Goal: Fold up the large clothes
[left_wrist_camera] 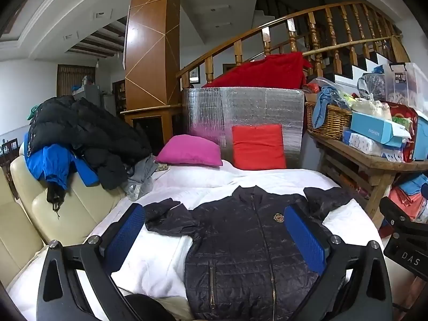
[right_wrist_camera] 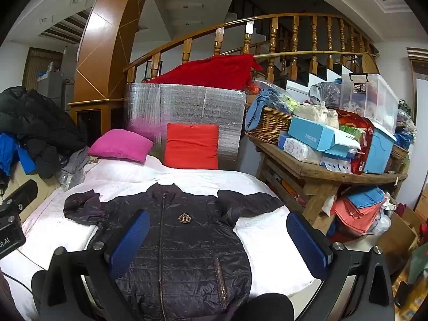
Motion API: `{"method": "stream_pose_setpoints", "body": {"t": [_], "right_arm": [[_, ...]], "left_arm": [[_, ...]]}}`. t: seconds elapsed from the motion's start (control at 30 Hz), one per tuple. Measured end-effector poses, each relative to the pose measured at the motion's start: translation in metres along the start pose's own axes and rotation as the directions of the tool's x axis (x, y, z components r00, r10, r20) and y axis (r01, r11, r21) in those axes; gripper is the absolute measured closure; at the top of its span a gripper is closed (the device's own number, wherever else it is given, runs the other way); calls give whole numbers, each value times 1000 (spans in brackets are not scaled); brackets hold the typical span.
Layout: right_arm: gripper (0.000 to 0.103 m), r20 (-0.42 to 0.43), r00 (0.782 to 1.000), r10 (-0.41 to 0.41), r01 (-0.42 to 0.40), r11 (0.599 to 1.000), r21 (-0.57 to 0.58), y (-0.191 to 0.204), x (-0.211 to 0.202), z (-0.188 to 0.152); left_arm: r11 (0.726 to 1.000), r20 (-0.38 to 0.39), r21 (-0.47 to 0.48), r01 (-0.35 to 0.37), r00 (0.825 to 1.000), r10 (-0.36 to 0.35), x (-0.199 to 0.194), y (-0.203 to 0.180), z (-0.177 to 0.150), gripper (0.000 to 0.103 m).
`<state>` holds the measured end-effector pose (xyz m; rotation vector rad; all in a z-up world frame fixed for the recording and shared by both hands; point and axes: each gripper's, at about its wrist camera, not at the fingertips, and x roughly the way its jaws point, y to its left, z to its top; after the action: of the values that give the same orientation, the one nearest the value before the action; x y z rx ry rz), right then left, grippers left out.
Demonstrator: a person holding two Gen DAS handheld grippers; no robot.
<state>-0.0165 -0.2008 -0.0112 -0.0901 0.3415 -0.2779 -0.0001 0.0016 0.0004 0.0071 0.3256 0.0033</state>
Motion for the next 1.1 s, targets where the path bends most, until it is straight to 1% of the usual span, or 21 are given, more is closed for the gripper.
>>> {"method": "stream_pose_setpoints", "body": {"t": [0.07, 0.1, 0.23, 0.27, 0.4, 0.43, 0.5, 0.8, 1.1], "right_arm": [[0, -6, 1000, -3, 3, 1000, 2, 1, 1, 0], [0, -8, 1000, -2, 2, 1000, 0, 1, 1, 0], [0, -6, 1000, -6, 6, 1000, -4, 3, 1, -1], [0, -6, 1000, -6, 6, 1000, -4, 3, 2, -1], [0, -7, 1000, -6, 6, 1000, -7, -1, -2, 3], [0, -8, 1000, -5, 5, 1000, -8, 7, 3, -3], [0, -8, 1000, -3, 3, 1000, -9, 10, 5, -6], [0, -20, 1000, 5, -5, 1000, -20, 10, 1, -1], [0, -39, 999, 11, -12, 1000, -24, 13, 5, -3]], "left_arm": [[1000, 6, 0, -2, 1000, 2, 0, 3, 1, 0], [999, -3, 37, -9, 1000, 9, 1, -1, 0, 0], [999, -7, 35, -16, 1000, 17, 3, -1, 0, 0], [999, -10, 34, -17, 1000, 18, 5, -4, -6, 0], [999, -25, 31, -15, 1000, 16, 9, -6, -7, 0], [1000, -29, 17, -9, 1000, 9, 10, 2, -4, 0], [1000, -34, 17, -4, 999, 5, 12, 2, -4, 0], [1000, -35, 16, -10, 999, 10, 11, 5, -7, 0], [1000, -40, 19, -13, 999, 13, 13, 5, -8, 0]]}}
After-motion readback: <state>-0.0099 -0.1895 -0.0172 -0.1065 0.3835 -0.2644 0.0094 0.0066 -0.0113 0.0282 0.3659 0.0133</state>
